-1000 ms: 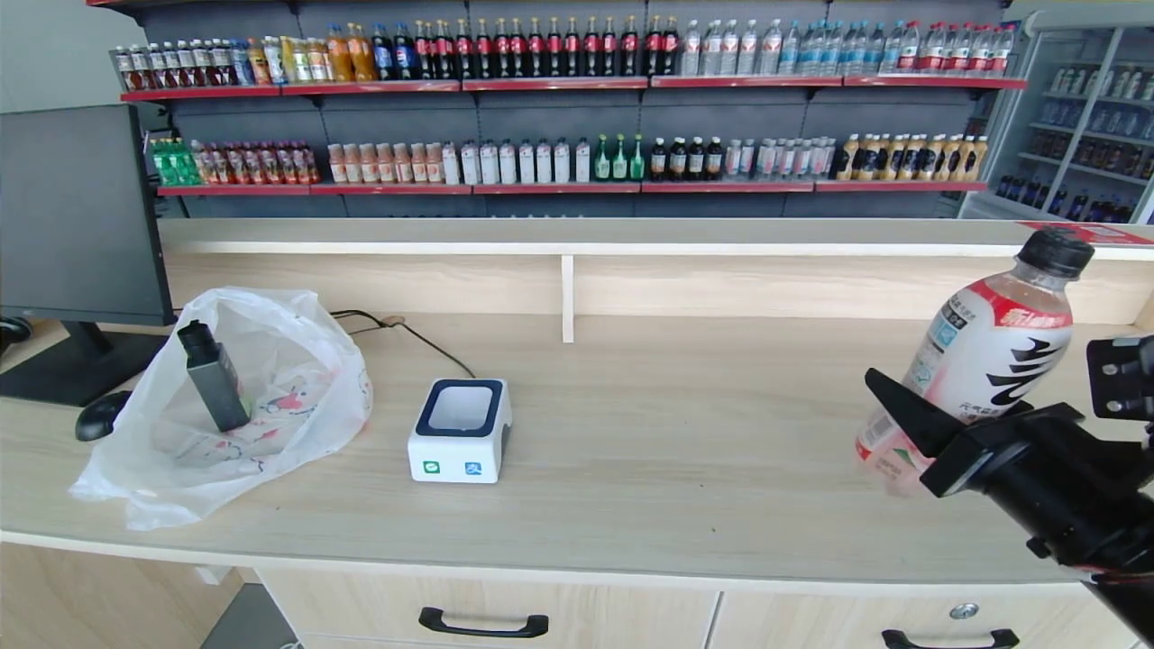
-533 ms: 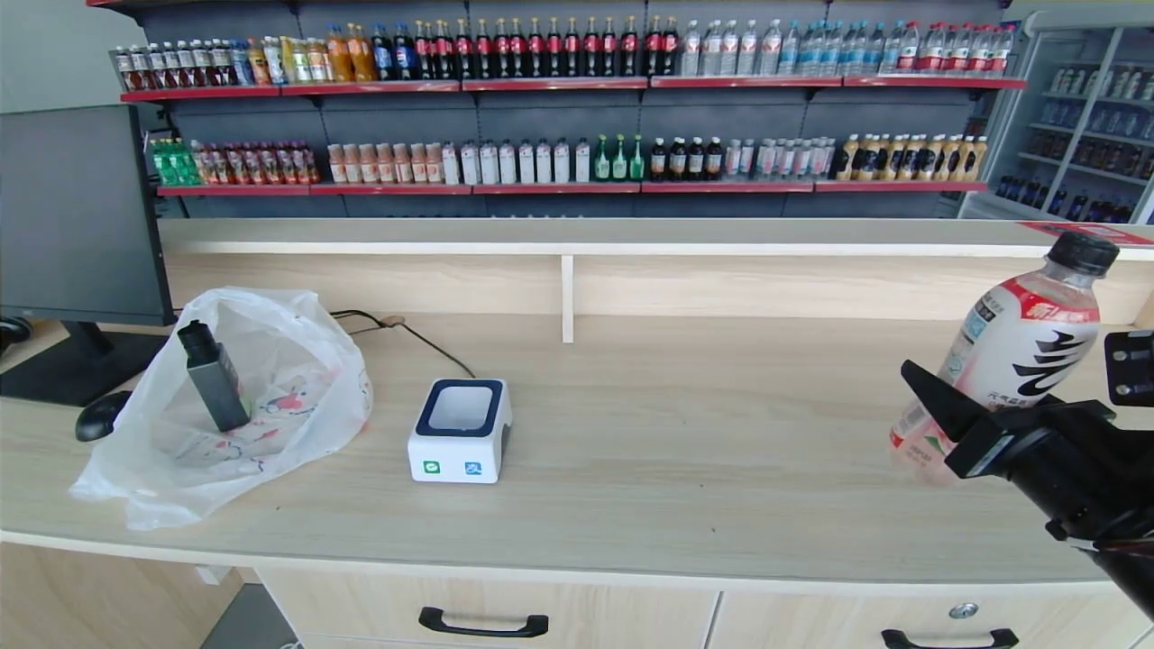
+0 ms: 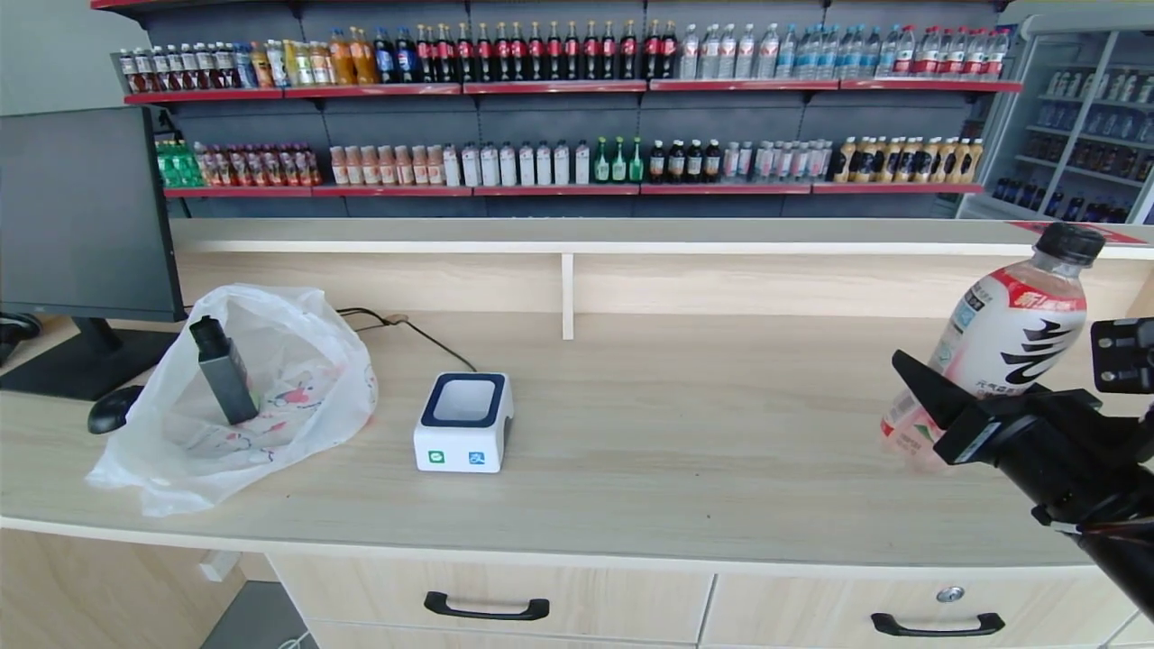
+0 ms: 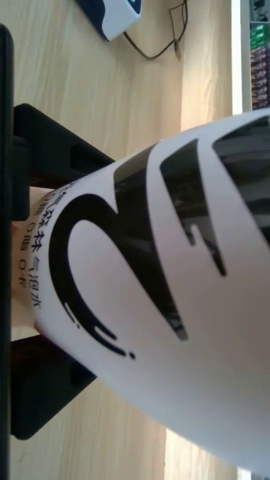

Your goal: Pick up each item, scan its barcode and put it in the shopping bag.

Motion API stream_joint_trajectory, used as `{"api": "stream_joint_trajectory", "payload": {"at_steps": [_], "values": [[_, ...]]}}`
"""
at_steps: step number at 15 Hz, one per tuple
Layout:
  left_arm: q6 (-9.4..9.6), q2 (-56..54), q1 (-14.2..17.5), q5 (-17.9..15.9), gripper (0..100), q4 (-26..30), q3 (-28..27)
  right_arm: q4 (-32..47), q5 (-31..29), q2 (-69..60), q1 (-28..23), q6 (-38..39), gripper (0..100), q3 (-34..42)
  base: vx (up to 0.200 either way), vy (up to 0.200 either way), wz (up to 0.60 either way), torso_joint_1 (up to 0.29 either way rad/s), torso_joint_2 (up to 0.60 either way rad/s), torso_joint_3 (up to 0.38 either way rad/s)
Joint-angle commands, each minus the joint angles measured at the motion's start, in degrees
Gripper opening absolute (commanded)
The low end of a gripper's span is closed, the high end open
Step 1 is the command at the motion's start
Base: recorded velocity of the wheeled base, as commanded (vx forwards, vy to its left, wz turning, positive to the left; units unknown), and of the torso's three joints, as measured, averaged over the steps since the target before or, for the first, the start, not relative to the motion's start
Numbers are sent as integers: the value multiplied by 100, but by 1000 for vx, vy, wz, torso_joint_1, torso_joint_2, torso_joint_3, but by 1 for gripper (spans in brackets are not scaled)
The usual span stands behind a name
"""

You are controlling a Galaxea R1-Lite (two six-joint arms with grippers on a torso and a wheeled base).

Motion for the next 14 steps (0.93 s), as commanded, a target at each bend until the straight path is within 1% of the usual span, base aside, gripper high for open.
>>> {"api": "stream_joint_trajectory", "payload": {"at_steps": [1,14], "values": [[-4,-2,0,1,100,0,0,16,-1,23,-1,-3,0,-17,0,0,0,0,0,0],[-39,-2,0,1,100,0,0,16,-1,-12,-10,-3,0,18,0,200,0,5,4,2]]}}
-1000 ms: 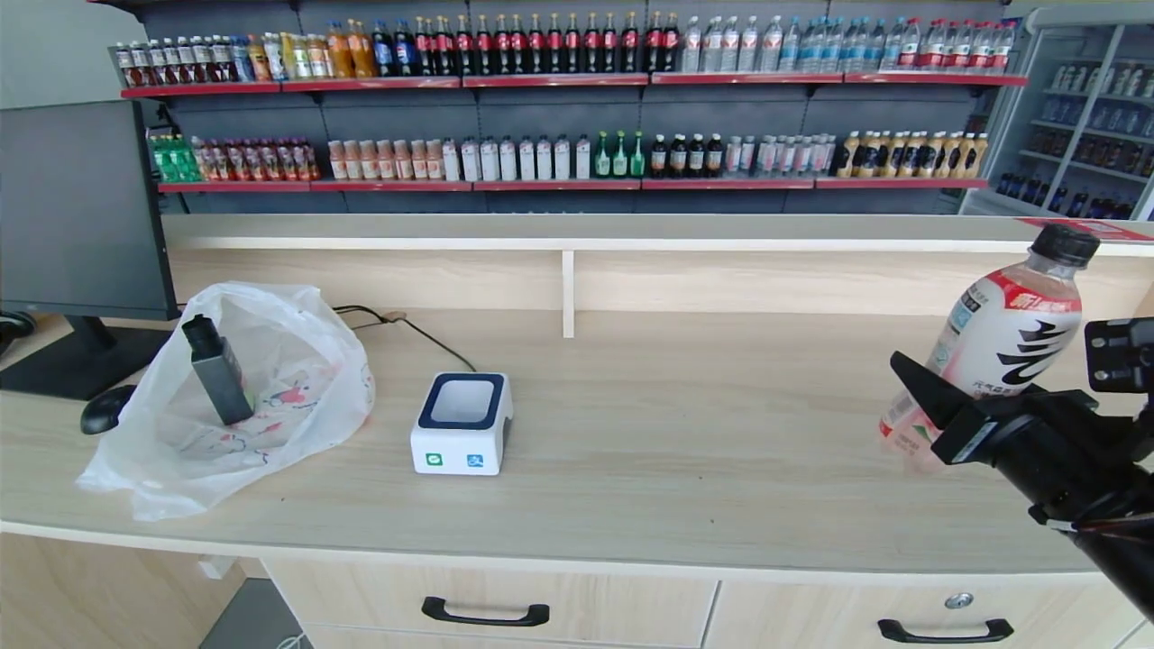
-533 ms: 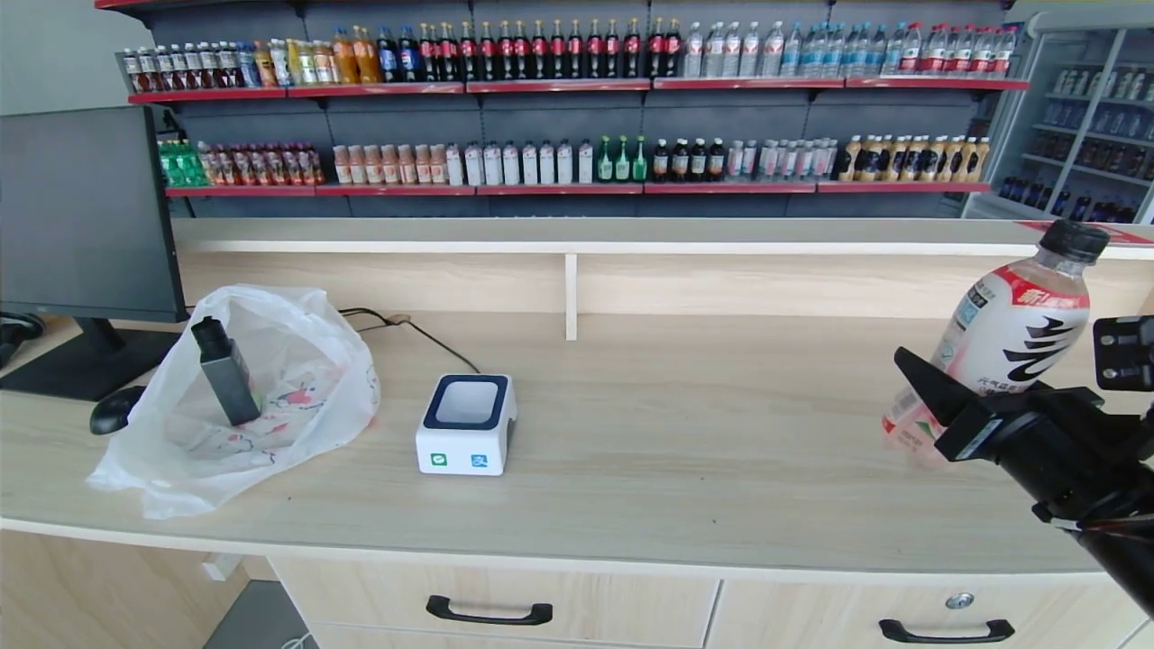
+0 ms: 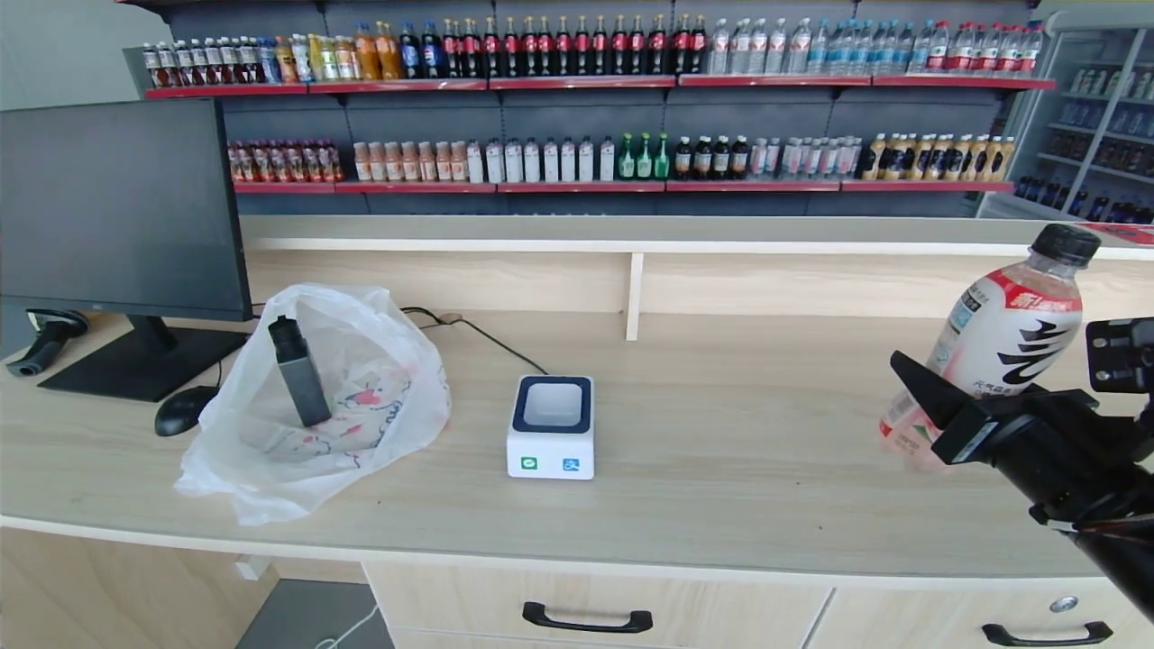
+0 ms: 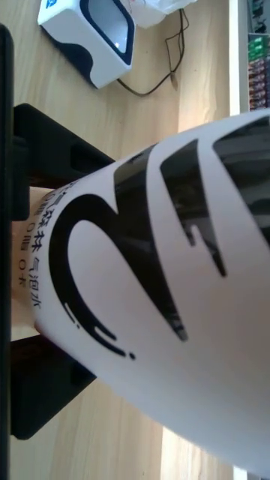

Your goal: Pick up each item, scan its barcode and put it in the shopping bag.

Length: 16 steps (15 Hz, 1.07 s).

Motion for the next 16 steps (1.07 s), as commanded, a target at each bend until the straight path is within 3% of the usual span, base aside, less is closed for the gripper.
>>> {"api": "stream_joint_trajectory", "payload": {"at_steps": [1,9,16], "values": [[0,-2,9,1,100,0,0,-12,-1,-29,1,-1,0,9,0,200,0,2,2,2],[-9,-2,0,1,100,-9,0,-12,-1,-47,10,-1,0,44,0,200,0,2,2,4],[0,-2,0,1,100,-9,0,-12,-1,-178,10,-1,0,53,0,0,0,0,0,0]]}}
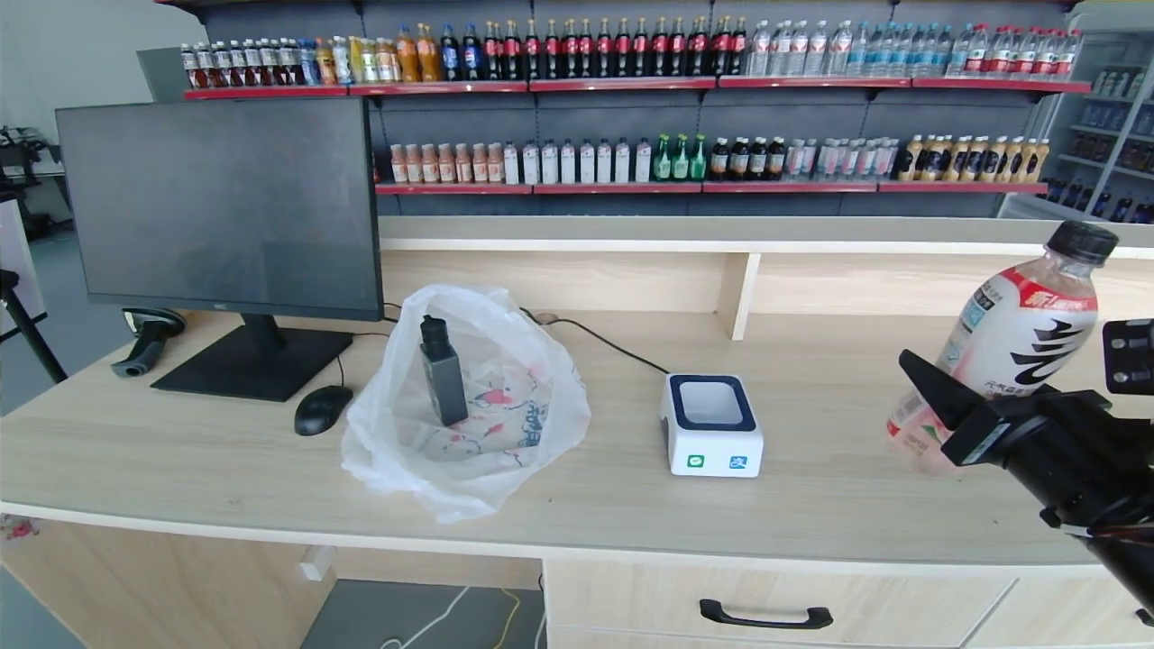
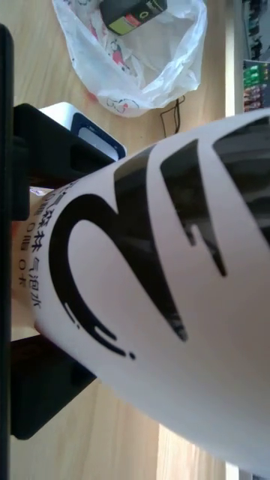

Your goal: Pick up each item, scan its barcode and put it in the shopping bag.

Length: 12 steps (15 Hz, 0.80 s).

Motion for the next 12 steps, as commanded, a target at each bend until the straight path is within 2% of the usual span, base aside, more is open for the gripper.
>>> {"api": "stream_joint_trajectory", "payload": {"at_steps": [1,4,6,12], "values": [[-1,-2,0,4,100,2,0,-14,19,-52,19,-1,0,-16,0,0,0,0,0,0],[-1,-2,0,4,100,2,0,-14,36,-61,45,-1,0,-130,0,0,0,0,0,0],[-1,-2,9,4,100,11,0,-14,80,-17,151,-36,0,-464,0,0,0,0,0,0],[16,-2,9,4,100,2,0,-14,1284,897,282,-590,0,-1615,0,0,0,0,0,0]]}}
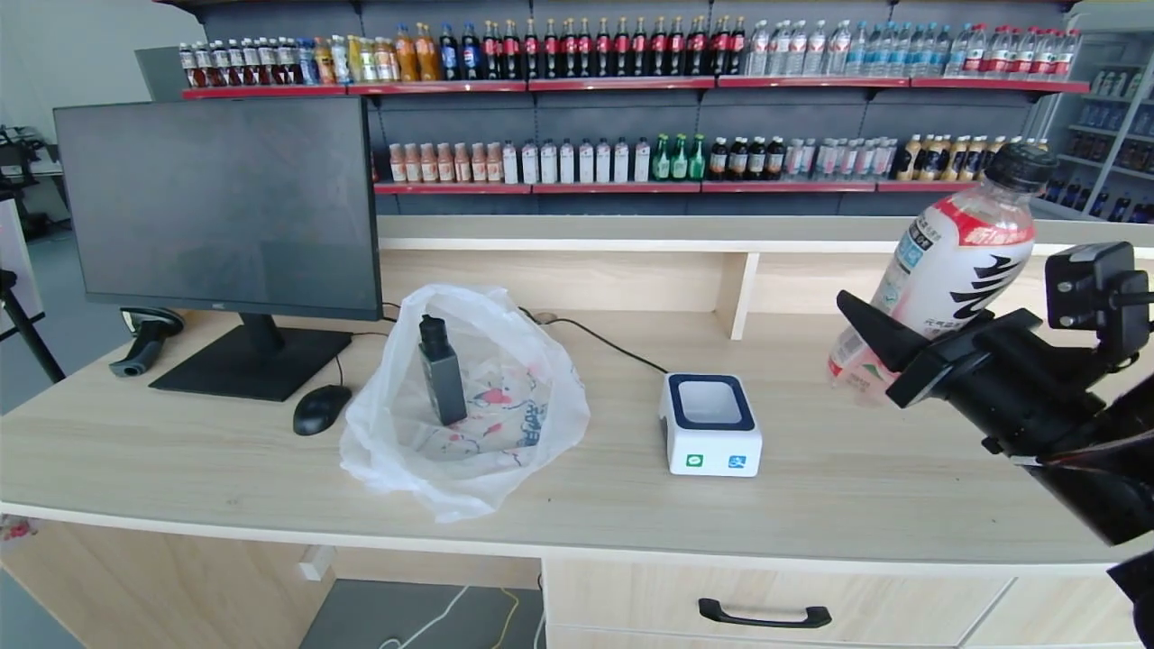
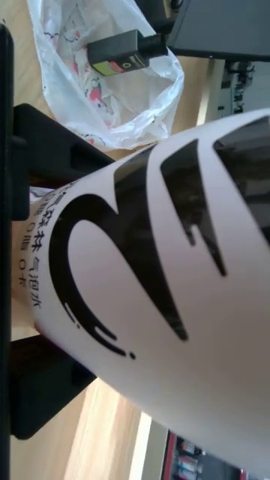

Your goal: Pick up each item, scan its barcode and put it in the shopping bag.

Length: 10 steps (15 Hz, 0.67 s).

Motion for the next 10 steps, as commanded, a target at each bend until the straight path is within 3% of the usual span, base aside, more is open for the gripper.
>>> {"api": "stream_joint_trajectory", "payload": {"at_steps": [1,5,8,10], "values": [[-2,-2,0,1,100,2,0,-6,280,560,12,-89,0,-509,0,0,0,0,0,0],[-2,-2,0,1,100,-6,0,-6,922,1140,12,-133,0,-1185,0,0,0,0,0,0],[-2,-2,0,1,100,-6,0,-6,1713,1571,-6,-590,0,-1432,0,0,0,0,0,0],[7,-2,0,1,100,-6,0,56,2592,1632,-6,-1100,0,-1432,0,0,0,0,0,0]]}}
